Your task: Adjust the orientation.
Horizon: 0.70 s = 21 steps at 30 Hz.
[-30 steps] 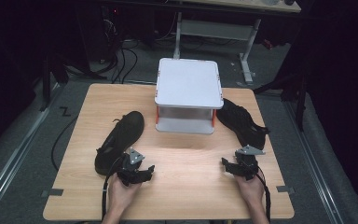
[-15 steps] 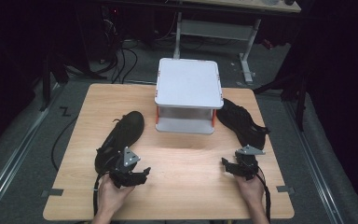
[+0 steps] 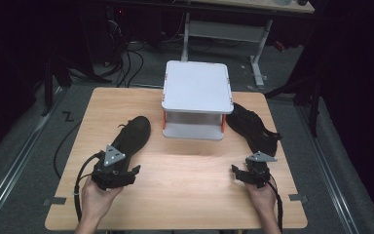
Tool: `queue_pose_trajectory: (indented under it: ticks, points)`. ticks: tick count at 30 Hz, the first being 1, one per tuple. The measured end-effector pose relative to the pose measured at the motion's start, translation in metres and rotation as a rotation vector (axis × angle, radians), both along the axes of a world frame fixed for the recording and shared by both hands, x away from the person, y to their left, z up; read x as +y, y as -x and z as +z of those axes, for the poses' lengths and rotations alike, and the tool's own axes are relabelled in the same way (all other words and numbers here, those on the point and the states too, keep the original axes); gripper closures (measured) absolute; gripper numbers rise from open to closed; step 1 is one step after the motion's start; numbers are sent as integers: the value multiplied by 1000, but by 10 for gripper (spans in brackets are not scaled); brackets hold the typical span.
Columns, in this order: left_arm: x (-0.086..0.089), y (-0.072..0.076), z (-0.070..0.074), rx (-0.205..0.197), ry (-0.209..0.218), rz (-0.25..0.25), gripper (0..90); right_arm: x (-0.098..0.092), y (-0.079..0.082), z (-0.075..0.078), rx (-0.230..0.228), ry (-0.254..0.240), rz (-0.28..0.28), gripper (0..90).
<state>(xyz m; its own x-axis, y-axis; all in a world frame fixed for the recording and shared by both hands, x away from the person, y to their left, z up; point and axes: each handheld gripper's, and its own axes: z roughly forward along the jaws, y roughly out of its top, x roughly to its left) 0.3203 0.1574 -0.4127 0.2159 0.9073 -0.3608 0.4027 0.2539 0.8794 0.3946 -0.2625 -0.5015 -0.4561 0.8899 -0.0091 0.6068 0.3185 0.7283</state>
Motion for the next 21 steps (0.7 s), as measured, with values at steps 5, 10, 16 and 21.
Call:
queue_pose_trajectory:
  ticks: [5, 10, 16, 21]
  points:
    - [10, -7, 5, 3, -40, 22, 319, 0, 0, 0, 0, 1, 0, 330]
    - [17, -15, 3, 15, -76, 38, 316, 0, 0, 0, -1, 1, -3, 330]
    - [22, -24, -5, 41, -91, 41, 348, 0, 0, 0, -1, 2, -5, 329]
    - [22, -32, -12, 75, -101, 28, 390, 0, 0, 0, -1, 2, -5, 329]
